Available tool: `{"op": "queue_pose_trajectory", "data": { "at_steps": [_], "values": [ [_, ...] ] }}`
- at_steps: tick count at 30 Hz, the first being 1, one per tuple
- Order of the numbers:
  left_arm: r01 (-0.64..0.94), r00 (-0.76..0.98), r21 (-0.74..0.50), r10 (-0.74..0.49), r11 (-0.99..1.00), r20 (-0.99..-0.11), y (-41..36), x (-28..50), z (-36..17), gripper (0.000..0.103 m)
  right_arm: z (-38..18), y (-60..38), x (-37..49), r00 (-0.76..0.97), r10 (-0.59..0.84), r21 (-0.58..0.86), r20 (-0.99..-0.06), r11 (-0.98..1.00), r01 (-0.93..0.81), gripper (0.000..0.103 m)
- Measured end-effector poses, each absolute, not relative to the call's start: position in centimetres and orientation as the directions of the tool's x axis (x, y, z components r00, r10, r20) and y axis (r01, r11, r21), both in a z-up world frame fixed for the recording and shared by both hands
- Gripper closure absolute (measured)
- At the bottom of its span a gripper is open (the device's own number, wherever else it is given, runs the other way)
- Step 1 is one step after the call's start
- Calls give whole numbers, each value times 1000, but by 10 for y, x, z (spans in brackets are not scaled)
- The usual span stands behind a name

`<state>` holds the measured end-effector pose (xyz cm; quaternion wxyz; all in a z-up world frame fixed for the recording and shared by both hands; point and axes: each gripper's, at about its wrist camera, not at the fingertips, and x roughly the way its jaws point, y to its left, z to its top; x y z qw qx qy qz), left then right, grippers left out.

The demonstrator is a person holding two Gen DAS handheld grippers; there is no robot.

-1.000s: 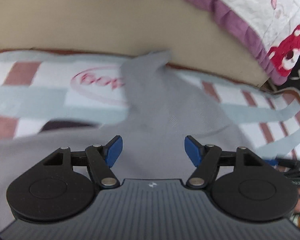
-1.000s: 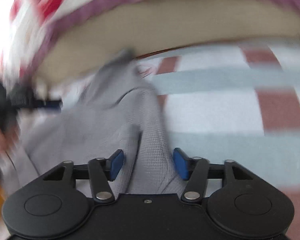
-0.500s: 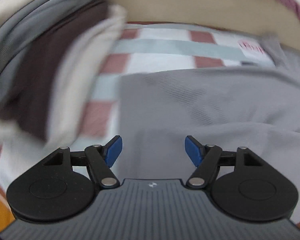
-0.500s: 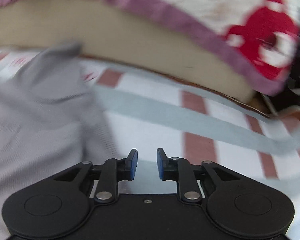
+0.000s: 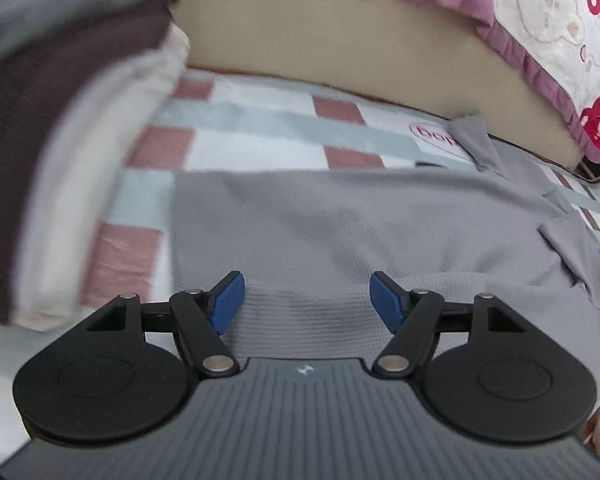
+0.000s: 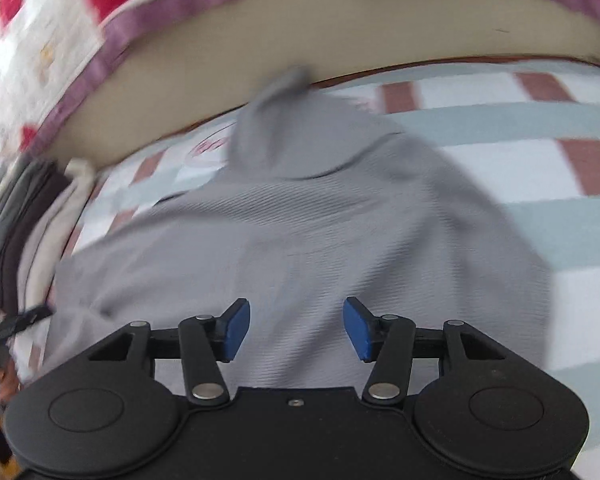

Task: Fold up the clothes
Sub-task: 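Grasp the garment with the right gripper while the left gripper grasps another edge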

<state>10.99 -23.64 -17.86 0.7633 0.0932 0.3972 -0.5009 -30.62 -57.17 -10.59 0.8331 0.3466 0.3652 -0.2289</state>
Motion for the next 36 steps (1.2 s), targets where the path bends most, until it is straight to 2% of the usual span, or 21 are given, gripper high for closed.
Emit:
{"op": "queue_pose_trajectory", "data": {
  "at_steps": [1, 3, 5, 9, 11, 12, 13, 14, 16, 20, 22, 24, 25, 26, 31, 34, 36],
  "values": [
    [861, 159, -249, -699, 444, -697, -237, 107, -182, 36, -106, -567, -294, 625, -109, 402, -773, 678, 615, 45],
    [926, 135, -162, -700, 340, -701, -238, 91, -184, 39, -108, -558, -268, 605, -86, 367, -792, 726, 582, 37],
    [961, 126, -82, -683, 263, -719, -238, 76, -182, 56, -110, -548, -245, 577, -105, 301, -810, 770, 562, 33],
    [958, 141, -70, -672, 277, -727, -241, 73, -182, 56, -128, -541, -213, 435, -251, 82, -864, 784, 616, 32],
    [943, 203, -35, -655, 332, -728, -242, 79, -182, 54, -133, -540, -213, 420, -300, 47, -856, 765, 642, 35],
    [934, 227, -25, -648, 355, -727, -241, 83, -182, 54, -135, -540, -215, 429, -315, 49, -846, 757, 652, 62],
    [927, 244, -22, -644, 375, -725, -239, 88, -183, 51, -134, -539, -218, 438, -324, 50, -838, 755, 654, 81],
    [921, 250, -28, -645, 388, -723, -236, 92, -183, 44, -131, -538, -222, 448, -323, 52, -834, 762, 646, 98],
    [916, 228, -65, -647, 397, -728, -233, 101, -186, 30, -126, -533, -232, 470, -333, 50, -818, 772, 634, 99],
    [917, 205, -85, -644, 389, -737, -238, 104, -189, 19, -118, -519, -245, 493, -364, 11, -790, 796, 606, 99],
    [920, 214, -61, -627, 386, -749, -244, 99, -188, 20, -112, -514, -252, 512, -376, 14, -772, 795, 606, 99],
    [937, 204, -41, -637, 347, -743, -246, 92, -188, 39, -106, -515, -261, 526, -385, 29, -758, 786, 617, 99],
    [949, 190, -30, -649, 312, -737, -245, 87, -187, 66, -103, -514, -264, 528, -394, 31, -752, 780, 626, 99],
    [965, 157, -29, -659, 262, -735, -244, 81, -185, 86, -101, -513, -267, 529, -402, 31, -747, 774, 632, 99],
    [987, 158, 108, -685, 116, -711, -246, 46, -175, 88, -103, -510, -277, 504, -419, 15, -755, 758, 652, 98],
    [980, 195, 119, -661, 158, -724, -254, 44, -180, 85, -117, -517, -278, 487, -360, 82, -796, 733, 676, 90],
    [973, 217, 109, -648, 202, -730, -258, 48, -184, 82, -128, -524, -278, 488, -335, 130, -806, 704, 698, 63]
  ]
}}
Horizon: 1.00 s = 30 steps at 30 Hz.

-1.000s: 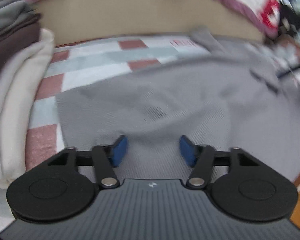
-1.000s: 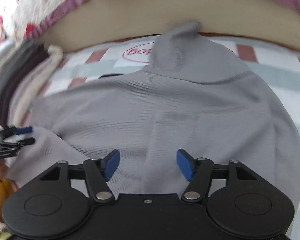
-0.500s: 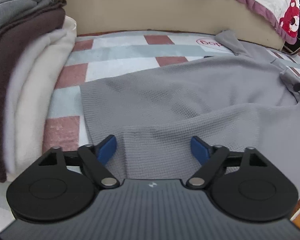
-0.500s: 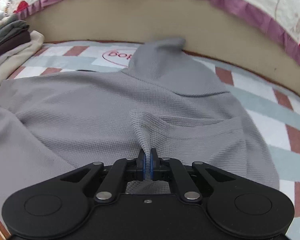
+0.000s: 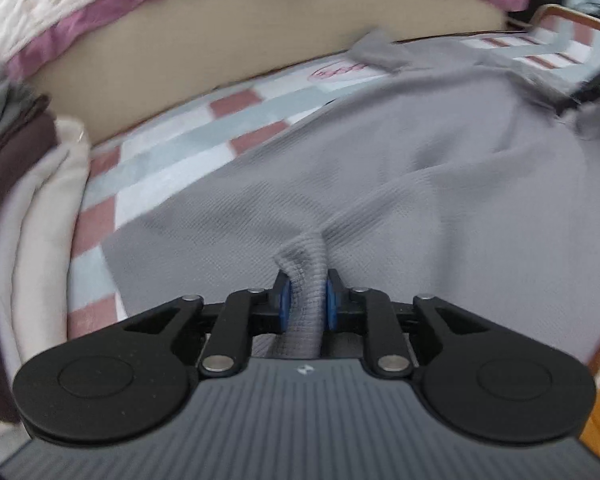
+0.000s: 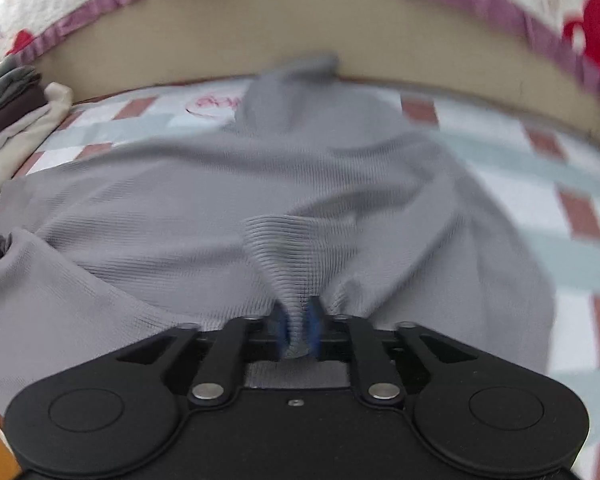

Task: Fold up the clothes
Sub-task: 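Grasp the garment with the right gripper while the left gripper grasps another edge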

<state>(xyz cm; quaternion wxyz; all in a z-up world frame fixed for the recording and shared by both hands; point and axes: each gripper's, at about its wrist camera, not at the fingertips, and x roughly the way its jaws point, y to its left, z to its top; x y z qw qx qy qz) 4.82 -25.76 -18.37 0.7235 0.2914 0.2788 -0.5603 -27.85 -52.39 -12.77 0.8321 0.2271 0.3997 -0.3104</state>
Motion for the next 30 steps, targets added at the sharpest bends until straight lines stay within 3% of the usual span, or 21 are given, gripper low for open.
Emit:
{"op": "queue_pose_trajectory", "data": {
  "at_steps": [2, 4, 5, 6, 11, 14, 18, 21, 30],
  "values": [
    [971, 203, 63, -652, 231, -731, -256, 54, -183, 84, -134, -529, -276, 514, -330, 163, -792, 697, 699, 55],
    [977, 194, 76, -670, 201, -717, -255, 45, -178, 94, -135, -531, -268, 515, -342, 134, -786, 719, 682, 61],
    [980, 188, 89, -682, 178, -707, -254, 38, -174, 94, -135, -531, -265, 509, -349, 113, -786, 730, 674, 90],
    [983, 182, 103, -693, 155, -697, -253, 32, -170, 94, -134, -532, -263, 504, -356, 97, -787, 735, 671, 95],
    [973, 225, 194, -708, 126, -669, -262, 2, -154, 95, -132, -547, -288, 567, -319, 301, -760, 601, 741, 96],
    [955, 293, 238, -709, 179, -641, -264, -3, -142, 95, -118, -543, -300, 621, -364, 336, -694, 599, 727, 96],
    [932, 351, 144, -735, 332, -580, -251, 19, -115, 96, -86, -529, -308, 726, -420, 332, -545, 687, 646, 97],
    [908, 379, 61, -754, 414, -537, -239, 37, -107, 96, -75, -533, -305, 775, -406, 338, -485, 730, 594, 98],
    [856, 456, 17, -739, 516, -496, -225, 49, -97, 96, -77, -541, -300, 762, -440, 334, -474, 711, 619, 99]
  ]
}}
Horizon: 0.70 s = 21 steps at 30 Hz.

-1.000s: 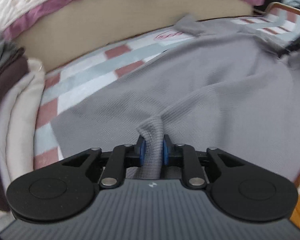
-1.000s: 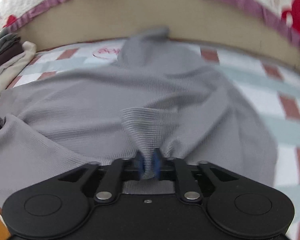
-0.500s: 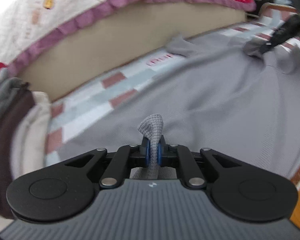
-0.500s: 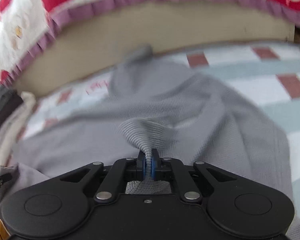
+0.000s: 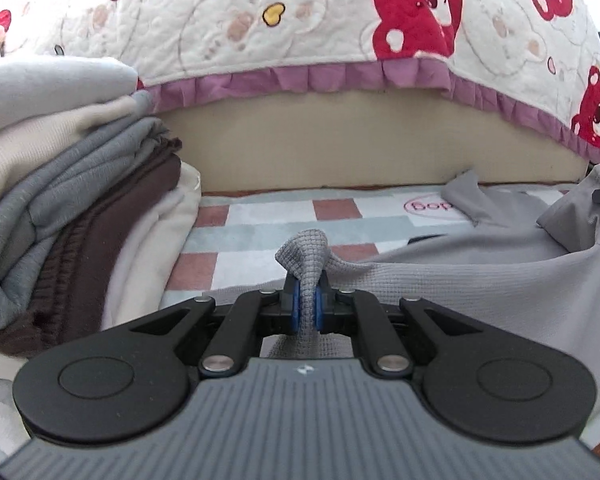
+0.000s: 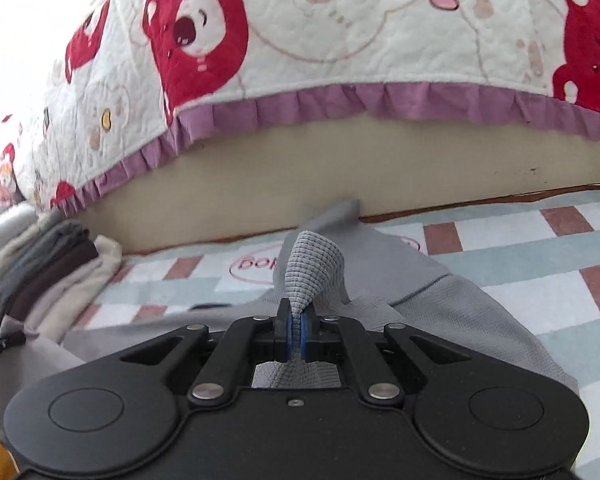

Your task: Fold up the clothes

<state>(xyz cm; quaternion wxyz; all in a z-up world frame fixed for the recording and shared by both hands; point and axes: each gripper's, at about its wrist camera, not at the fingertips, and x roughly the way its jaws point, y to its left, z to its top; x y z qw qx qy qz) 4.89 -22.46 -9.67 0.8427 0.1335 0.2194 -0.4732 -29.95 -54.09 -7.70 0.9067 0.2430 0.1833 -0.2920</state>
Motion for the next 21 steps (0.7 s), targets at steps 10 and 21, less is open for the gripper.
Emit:
{"op": "queue_pose_trajectory", "data": {
  "at_steps": [10, 21],
  "values": [
    [856, 481, 69, -738, 513, -473, -229, 27, -84, 96, -72, -548, -311, 763, -472, 370, -443, 678, 635, 99],
    [817, 547, 143, -672, 559, -500, -265, 83, -64, 96, -30, -633, -201, 757, -494, 207, -427, 762, 614, 98]
  ]
}}
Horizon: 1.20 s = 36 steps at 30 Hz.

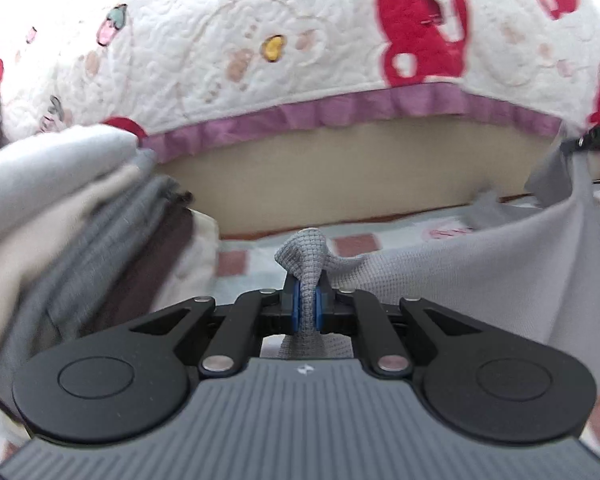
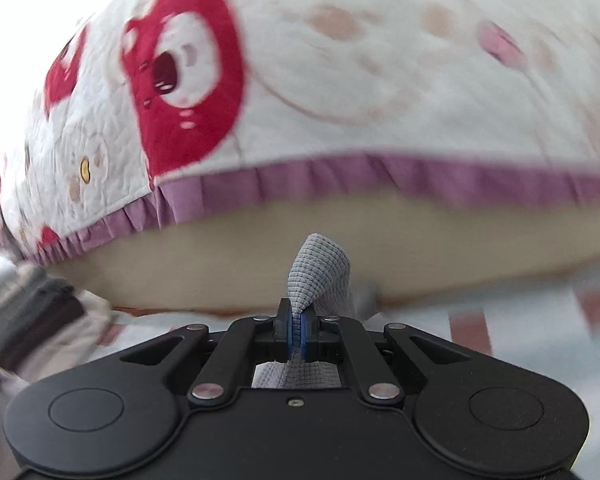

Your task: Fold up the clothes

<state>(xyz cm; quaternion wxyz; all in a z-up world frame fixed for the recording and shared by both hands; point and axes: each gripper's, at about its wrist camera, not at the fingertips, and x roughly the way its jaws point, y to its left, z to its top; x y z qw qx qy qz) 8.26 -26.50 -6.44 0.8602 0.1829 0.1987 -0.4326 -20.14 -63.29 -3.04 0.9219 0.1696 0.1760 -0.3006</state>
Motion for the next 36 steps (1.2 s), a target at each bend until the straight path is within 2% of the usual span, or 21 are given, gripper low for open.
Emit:
{"op": "queue_pose_trajectory", "data": {
  "at_steps": [1, 2, 3, 4, 8, 12, 13, 15, 16, 17, 20, 22, 23, 24, 27, 30, 34, 36],
  "values": [
    [799, 570, 173, -634, 576, -523, -275, 93, -73, 96, -31, -636, -183, 745, -509, 138, -432, 779, 612, 95],
    [781, 592, 203, -595, 591, -544, -285, 103, -81, 96, -35, -640, -166, 728, -508, 85, -460, 791, 606, 86],
    [768, 604, 232, -555, 597, -571, -295, 113, -93, 96, -41, -645, -154, 700, -508, 55, -501, 789, 612, 70],
    [765, 603, 250, -523, 593, -602, -304, 123, -108, 96, -46, -649, -147, 666, -518, 40, -537, 773, 633, 64],
    [766, 565, 240, -447, 596, -694, -325, 151, -158, 94, -58, -655, -174, 638, -477, 105, -605, 746, 658, 63],
    [745, 584, 250, -422, 619, -693, -323, 157, -172, 85, -69, -659, -239, 612, -420, 186, -670, 703, 686, 58],
    [732, 592, 250, -412, 633, -692, -320, 158, -171, 80, -72, -660, -256, 610, -405, 206, -681, 694, 690, 58],
    [692, 619, 252, -377, 677, -689, -311, 157, -164, 61, -78, -664, -286, 600, -390, 232, -698, 669, 706, 58],
    [674, 625, 229, -377, 702, -683, -303, 157, -158, 42, -83, -666, -300, 597, -384, 246, -705, 656, 713, 58],
    [673, 606, 159, -415, 722, -678, -292, 156, -150, 31, -86, -668, -308, 598, -374, 262, -709, 648, 716, 58],
    [660, 501, -108, -543, 743, -674, -248, 150, -132, 30, -94, -675, -320, 614, -323, 316, -720, 635, 705, 57],
    [637, 452, -196, -567, 745, -688, -224, 137, -133, 30, -96, -679, -316, 643, -262, 357, -719, 655, 666, 54],
    [626, 430, -228, -574, 746, -696, -212, 130, -135, 30, -95, -681, -307, 651, -234, 368, -722, 667, 648, 48],
    [615, 418, -240, -569, 751, -708, -204, 121, -138, 30, -95, -683, -299, 657, -206, 378, -725, 678, 630, 45],
    [579, 405, -213, -505, 787, -762, -191, 94, -152, 30, -101, -695, -268, 623, -173, 367, -763, 677, 638, 45],
    [548, 386, -212, -470, 809, -794, -189, 87, -162, 30, -117, -704, -242, 572, -199, 314, -795, 672, 670, 45],
    [549, 370, -246, -496, 799, -785, -189, 92, -164, 30, -141, -682, -227, 518, -289, 169, -805, 726, 667, 46],
    [548, 373, -243, -494, 801, -786, -189, 95, -166, 30, -149, -681, -235, 553, -292, 240, -781, 677, 696, 43]
  ]
}}
